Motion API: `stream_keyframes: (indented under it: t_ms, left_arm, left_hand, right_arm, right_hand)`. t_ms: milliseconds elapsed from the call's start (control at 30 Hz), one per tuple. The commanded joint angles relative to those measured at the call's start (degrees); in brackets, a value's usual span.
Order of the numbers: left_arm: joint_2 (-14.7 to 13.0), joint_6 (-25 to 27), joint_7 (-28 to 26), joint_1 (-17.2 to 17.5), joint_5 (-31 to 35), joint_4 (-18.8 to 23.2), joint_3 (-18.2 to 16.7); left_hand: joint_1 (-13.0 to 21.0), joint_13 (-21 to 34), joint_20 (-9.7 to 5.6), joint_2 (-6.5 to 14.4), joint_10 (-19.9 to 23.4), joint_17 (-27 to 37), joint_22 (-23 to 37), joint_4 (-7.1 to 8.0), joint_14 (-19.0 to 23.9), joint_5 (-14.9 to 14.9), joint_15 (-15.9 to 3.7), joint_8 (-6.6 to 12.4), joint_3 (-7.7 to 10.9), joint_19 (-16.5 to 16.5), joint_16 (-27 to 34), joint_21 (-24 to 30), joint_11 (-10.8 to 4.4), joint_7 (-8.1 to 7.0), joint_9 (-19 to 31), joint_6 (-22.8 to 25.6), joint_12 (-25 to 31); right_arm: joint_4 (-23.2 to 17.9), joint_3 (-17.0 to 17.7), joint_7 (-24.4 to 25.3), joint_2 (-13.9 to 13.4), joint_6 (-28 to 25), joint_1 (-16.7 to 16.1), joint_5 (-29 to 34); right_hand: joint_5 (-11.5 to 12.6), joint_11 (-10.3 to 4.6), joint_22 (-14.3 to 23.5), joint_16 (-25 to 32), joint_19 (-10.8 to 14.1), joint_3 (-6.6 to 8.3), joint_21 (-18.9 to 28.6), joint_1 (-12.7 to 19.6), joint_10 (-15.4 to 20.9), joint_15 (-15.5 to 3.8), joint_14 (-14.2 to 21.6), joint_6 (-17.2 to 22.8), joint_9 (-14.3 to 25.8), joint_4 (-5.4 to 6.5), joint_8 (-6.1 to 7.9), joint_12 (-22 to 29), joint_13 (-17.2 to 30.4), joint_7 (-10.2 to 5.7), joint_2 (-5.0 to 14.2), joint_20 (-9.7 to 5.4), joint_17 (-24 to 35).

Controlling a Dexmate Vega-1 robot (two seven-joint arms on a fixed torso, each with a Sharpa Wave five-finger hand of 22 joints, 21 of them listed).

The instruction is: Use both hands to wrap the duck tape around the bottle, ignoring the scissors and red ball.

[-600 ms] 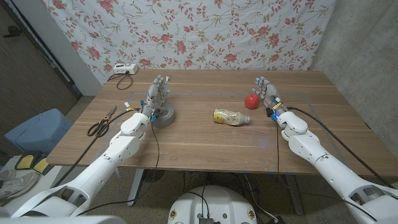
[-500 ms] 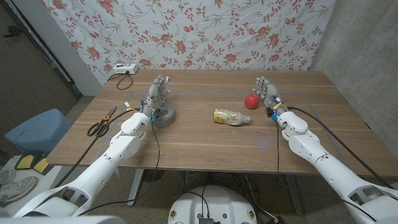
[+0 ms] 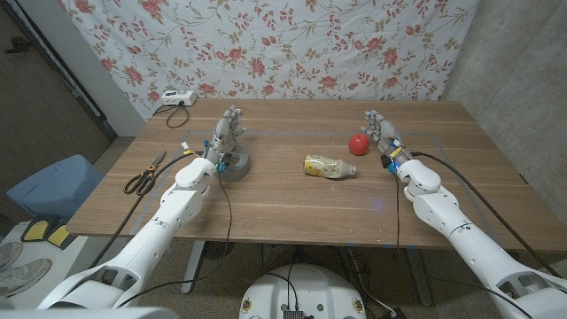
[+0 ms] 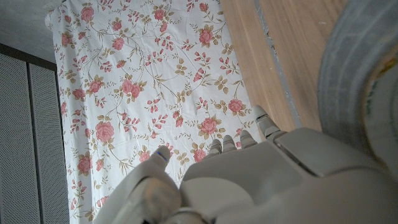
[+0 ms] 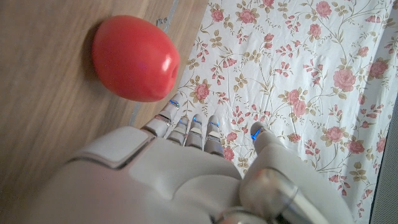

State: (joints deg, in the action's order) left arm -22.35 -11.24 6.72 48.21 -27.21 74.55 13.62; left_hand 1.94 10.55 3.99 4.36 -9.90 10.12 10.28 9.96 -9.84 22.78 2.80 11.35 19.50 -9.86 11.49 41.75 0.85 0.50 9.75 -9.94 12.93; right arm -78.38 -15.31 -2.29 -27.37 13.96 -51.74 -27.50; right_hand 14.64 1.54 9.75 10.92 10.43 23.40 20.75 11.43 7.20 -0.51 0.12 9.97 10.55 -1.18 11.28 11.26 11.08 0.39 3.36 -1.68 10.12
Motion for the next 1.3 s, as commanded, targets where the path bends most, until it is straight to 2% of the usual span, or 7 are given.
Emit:
stream_keyframes:
  t_ms: [33,300,500,633,867,1300]
  left_arm:
    - [2.71,2.17,1.3,-0.45,4.23,0.38,-1.85]
    - [3.43,3.18,0.99,0.44,5.55,2.26,-2.09]
    - [3.67,4.02,0.51,1.29,6.13,4.16,-2.08]
    - [3.79,4.46,-0.04,1.82,6.52,5.39,-1.98]
    - [3.93,5.12,-0.78,2.39,7.05,6.97,-1.64]
    - [4.31,5.55,-1.22,2.37,7.51,7.9,-0.83]
  left_hand:
    - [0.53,0.14,0.64,3.93,-5.33,0.15,0.12,-0.45,-6.49,0.45,1.02,0.49,-0.05,-7.75,0.68,0.34,0.83,-0.53,0.27,-5.51,0.76]
    - [0.86,0.21,1.04,3.8,-3.74,0.14,0.08,-0.62,-5.17,0.52,1.43,0.68,-0.05,-6.55,0.79,0.36,1.64,-0.73,0.31,-3.75,1.09]
    - [0.96,0.23,1.05,3.76,-3.44,0.14,0.06,-0.67,-4.89,0.54,1.26,0.63,-0.04,-6.26,0.76,0.33,1.65,-0.76,0.32,-3.43,1.11]
    - [1.04,0.24,1.03,3.74,-3.26,0.14,0.06,-0.7,-4.55,0.57,1.12,0.53,-0.04,-6.12,0.76,0.24,1.86,-0.77,0.33,-3.29,1.08]
    - [1.12,0.26,1.05,3.72,-3.09,0.15,0.05,-0.7,-4.39,0.6,1.07,0.4,-0.05,-6.0,0.66,0.1,1.94,-0.73,0.34,-3.11,1.02]
    - [1.2,0.28,1.04,3.79,-2.9,0.17,0.06,-0.62,-4.19,0.68,0.94,0.14,-0.07,-5.78,0.42,-0.19,1.7,-0.51,0.36,-2.82,0.81]
  right_arm:
    - [-7.23,0.81,4.45,-4.2,-2.61,-4.06,8.09]
    - [-14.43,0.39,7.47,-9.58,-6.27,-7.2,12.87]
    - [-19.77,-0.16,8.97,-13.99,-9.74,-9.2,16.27]
    - [-23.7,-0.34,10.13,-17.02,-12.95,-10.69,18.51]
    - [-29.94,-0.47,11.4,-22.05,-19.13,-13.04,21.82]
    - [-39.31,-2.37,9.88,-29.97,-30.91,-14.03,27.1]
  right_hand:
    - [0.01,0.17,0.19,0.46,0.19,0.33,-0.46,2.05,1.18,0.68,1.0,1.09,0.12,-2.03,0.52,0.71,0.23,-0.28,-0.78,1.35,0.16]
    - [-0.41,0.97,0.27,0.83,0.4,0.55,-1.06,4.07,2.13,1.97,2.53,1.78,0.22,-4.15,0.63,0.91,0.3,-0.51,-1.57,2.98,0.25]
    - [-0.71,1.08,0.32,1.06,0.46,0.67,-1.36,4.96,2.78,2.77,3.47,2.19,0.27,-5.01,0.69,1.07,0.35,-0.51,-1.69,4.12,0.32]
    - [-0.86,1.08,0.34,1.06,0.36,0.86,-1.55,5.53,2.97,2.89,3.64,2.27,0.29,-5.43,0.69,1.09,0.38,-0.55,-1.56,4.76,0.35]
    - [-1.27,1.07,0.39,1.19,0.29,1.71,-2.03,7.69,3.66,2.68,4.46,2.68,0.36,-6.84,0.82,1.2,0.44,-0.66,-0.98,5.89,0.43]
    - [-1.72,1.09,0.42,1.46,0.67,2.33,-2.28,9.5,4.35,2.79,5.63,3.05,0.41,-7.89,0.9,1.32,0.51,-0.38,-0.76,6.64,0.48]
